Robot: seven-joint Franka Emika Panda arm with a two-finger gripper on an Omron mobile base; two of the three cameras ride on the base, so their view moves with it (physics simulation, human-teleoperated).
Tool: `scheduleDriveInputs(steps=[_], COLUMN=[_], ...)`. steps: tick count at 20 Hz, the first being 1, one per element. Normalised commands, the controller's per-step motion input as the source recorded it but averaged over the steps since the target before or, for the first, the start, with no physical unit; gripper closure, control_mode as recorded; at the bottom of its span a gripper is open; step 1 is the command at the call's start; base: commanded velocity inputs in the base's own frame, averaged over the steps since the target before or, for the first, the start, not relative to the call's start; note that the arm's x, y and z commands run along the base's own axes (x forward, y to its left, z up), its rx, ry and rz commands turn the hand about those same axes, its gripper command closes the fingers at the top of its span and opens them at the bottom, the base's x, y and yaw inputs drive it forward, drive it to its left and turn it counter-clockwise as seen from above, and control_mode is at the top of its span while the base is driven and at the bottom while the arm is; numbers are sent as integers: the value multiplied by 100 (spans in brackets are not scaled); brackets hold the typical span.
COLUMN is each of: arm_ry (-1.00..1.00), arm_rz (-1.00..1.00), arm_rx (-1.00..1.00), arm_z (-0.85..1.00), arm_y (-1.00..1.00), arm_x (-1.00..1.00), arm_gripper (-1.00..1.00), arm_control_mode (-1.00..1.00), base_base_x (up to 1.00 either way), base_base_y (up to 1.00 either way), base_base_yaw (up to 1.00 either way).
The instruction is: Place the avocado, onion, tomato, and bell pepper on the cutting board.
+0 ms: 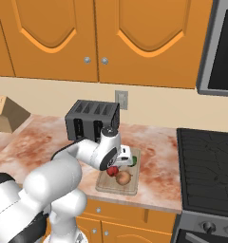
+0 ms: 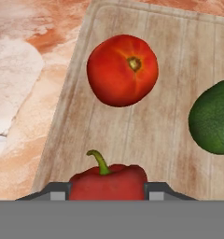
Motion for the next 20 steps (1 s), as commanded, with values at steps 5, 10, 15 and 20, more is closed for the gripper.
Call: scheduleDriveInputs(steps=[5, 10, 15, 20], arm_ry=[0, 0, -1, -5], arm_rz=[0, 0, 0, 0], arm_rx=[0, 0, 0, 0], arm_z=[-27, 2, 7, 43], arm_y=[0, 0, 8, 24], arm_x=[0, -15, -20, -32], arm_gripper=[-100, -100, -100, -100], arm_control_mode=[-100, -100, -100, -100], base_base_x=[0, 0, 0, 0], base_base_y=[0, 0, 0, 0], base_base_yaw=[0, 0, 0, 0])
